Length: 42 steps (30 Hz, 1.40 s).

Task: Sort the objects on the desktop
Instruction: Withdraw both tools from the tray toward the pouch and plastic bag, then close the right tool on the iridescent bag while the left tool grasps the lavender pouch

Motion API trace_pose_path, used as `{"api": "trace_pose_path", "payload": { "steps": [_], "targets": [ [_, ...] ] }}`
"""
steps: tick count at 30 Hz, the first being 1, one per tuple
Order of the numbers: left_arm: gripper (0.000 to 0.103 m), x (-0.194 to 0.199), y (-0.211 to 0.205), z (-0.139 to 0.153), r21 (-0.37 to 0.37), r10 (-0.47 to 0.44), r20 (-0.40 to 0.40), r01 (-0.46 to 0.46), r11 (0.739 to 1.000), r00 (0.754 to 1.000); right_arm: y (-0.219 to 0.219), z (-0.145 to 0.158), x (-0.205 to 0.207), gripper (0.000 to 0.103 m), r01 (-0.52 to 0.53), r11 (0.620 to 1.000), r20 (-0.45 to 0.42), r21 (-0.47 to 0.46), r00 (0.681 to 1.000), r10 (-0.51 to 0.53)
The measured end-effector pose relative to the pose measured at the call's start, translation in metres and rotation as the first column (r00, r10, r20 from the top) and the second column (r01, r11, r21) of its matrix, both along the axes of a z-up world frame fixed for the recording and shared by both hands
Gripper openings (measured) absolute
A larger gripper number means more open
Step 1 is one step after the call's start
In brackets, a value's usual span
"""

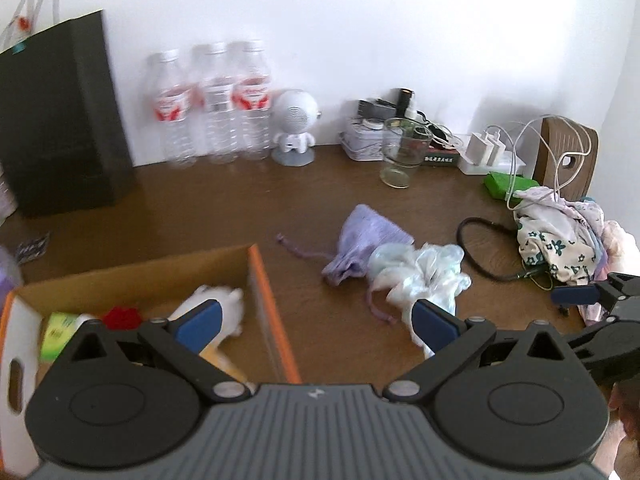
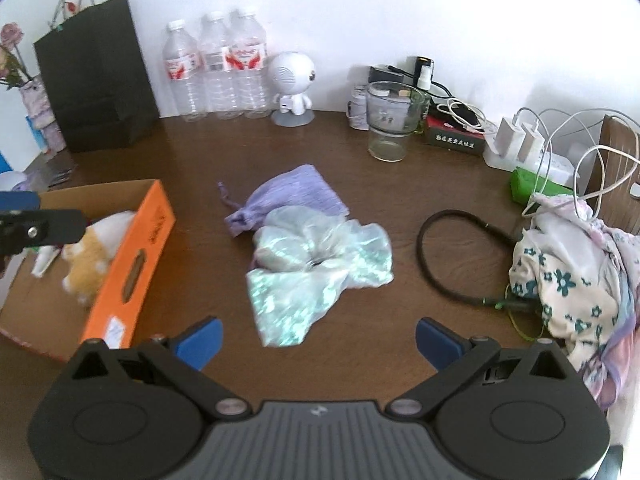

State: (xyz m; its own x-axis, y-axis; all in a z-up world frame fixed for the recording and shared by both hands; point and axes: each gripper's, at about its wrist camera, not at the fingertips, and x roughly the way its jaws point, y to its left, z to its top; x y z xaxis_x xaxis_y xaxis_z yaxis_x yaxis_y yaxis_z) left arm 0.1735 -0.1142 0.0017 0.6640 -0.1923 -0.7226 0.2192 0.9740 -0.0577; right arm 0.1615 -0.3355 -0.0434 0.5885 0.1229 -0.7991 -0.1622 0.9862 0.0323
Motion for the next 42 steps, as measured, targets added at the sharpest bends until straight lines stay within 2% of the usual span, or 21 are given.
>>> {"api": "trace_pose_path", "payload": {
  "steps": [9,21,26,34,39,42],
  "targets": [
    [0.103,0.065,-0.040,-0.034,0.076,-0.036,-0.006,0.036,0.996,0.999,-0.008,-0.025,0.047,0.103,0.010,0.999,-0.003,0.041,1.000,-0.010],
    [0.103,0.120,-0.061,-0.068,0.139,-0.133,-0.001,0.132,0.981,0.991,-0.012,-0.059,0.093,0.103,0.036,0.997,-0.035,0.067,0.999,-0.034],
    [0.103,0.137,-0.066,-0.082,0.165,-0.129,-0.028,0.132,0.977,0.991,-0.012,-0.069,0.105,0.103,0.046,0.997,-0.050,0.070,0.998,-0.042],
    [0.103,0.156,-0.063,-0.088,0.140,-0.130,-0.061,0.138,0.981,0.990,-0.012,-0.073,0.111,0.103,0.049,0.996,-0.066,0.074,0.997,-0.044],
    [0.103,0.159,-0.053,-0.085,0.082,-0.142,-0.076,0.148,0.986,0.987,-0.014,-0.072,0.110,0.103,0.051,0.996,-0.069,0.077,0.997,-0.046],
    [0.103,0.159,-0.047,-0.085,0.072,-0.135,-0.091,0.142,0.987,0.987,-0.013,-0.071,0.109,0.103,0.047,0.996,-0.067,0.080,0.997,-0.041]
  ]
}}
